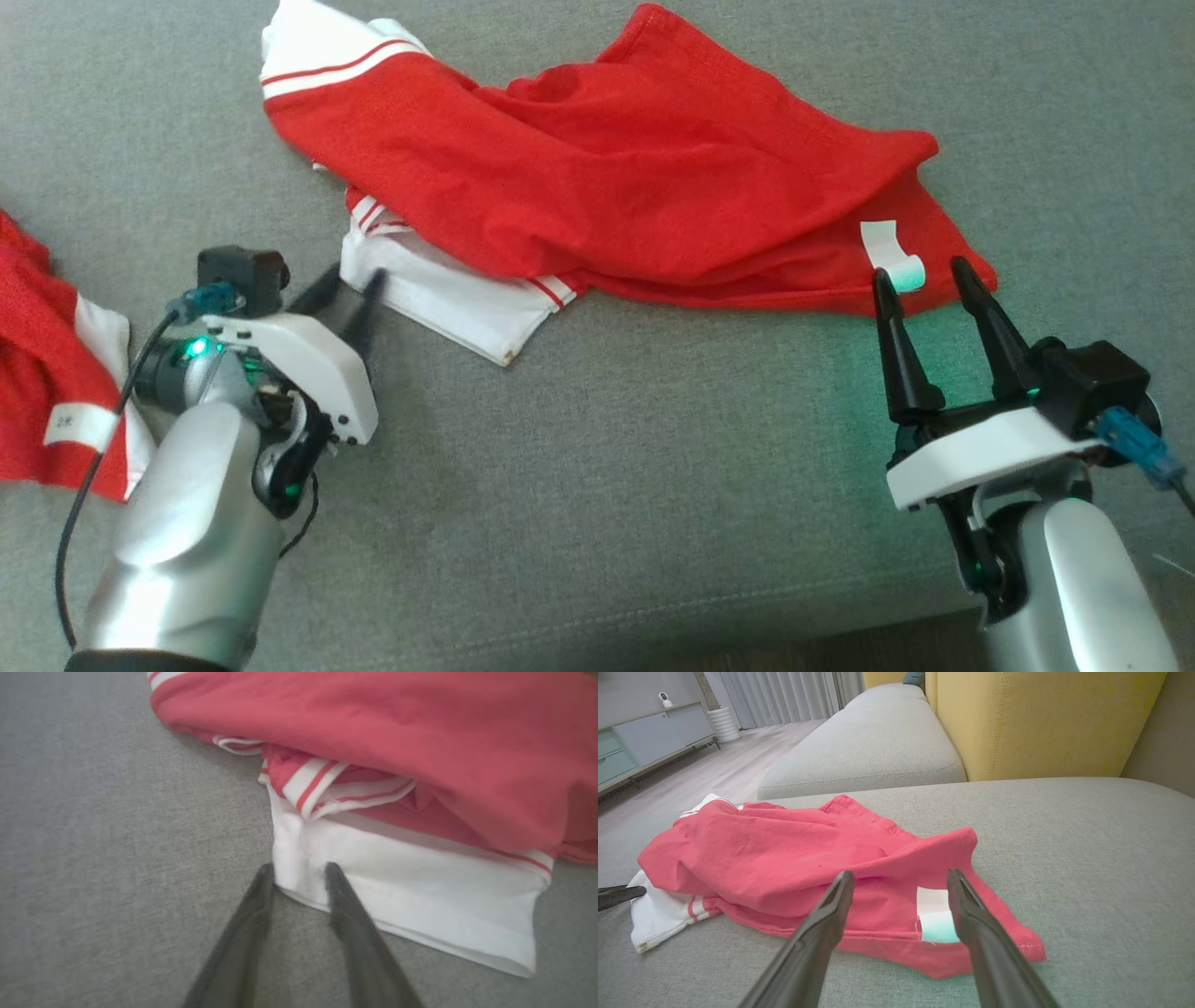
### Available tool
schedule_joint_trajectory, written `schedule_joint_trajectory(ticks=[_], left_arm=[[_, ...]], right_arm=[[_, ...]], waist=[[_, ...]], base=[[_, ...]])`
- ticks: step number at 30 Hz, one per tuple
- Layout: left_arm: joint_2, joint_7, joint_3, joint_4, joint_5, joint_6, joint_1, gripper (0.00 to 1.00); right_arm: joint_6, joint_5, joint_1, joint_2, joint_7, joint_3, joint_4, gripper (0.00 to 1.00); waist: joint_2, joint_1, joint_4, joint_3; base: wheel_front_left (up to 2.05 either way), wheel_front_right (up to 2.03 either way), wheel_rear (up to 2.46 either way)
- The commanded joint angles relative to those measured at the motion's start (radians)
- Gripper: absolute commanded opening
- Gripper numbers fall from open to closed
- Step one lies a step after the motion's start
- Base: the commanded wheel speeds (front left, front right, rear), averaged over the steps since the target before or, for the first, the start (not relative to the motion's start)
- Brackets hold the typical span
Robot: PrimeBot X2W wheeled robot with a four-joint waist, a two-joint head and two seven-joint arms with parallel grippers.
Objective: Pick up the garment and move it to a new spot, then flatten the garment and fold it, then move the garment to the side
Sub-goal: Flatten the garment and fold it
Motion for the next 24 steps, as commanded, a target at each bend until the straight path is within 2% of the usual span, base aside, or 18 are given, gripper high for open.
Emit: schedule_joint_trajectory(ticks=[1,9,24], left_arm=[[0.034,0.004,0.007,-0.004,-0.009,-0.005,-0.027,0.0],[0.043,-0.03,-0.018,0.018,-0.023,-0.006,-0.044,0.0],[0.033,-0.072,-0.048,-0.009,-0.025,-0.002,-0.044,0.0]], right_arm=[[-0.001,0.003,-0.023,-0.004,-0.01,0.014,-0.027,1.0],[-0.001,0.005,-0.034,-0.004,0.008,-0.017,-0.008,1.0],[-0.001,-0.011,-0.152,-0.004,0.201,-0.215,0.172,1.0]], waist=[[0.0,0.0,0.001,0.001],[0.0,0.0,0.004,0.004],[0.0,0.0,0.024,0.044]], base=[[0.0,0.0,0.0],[0.0,0.0,0.0],[0.0,0.0,0.0]])
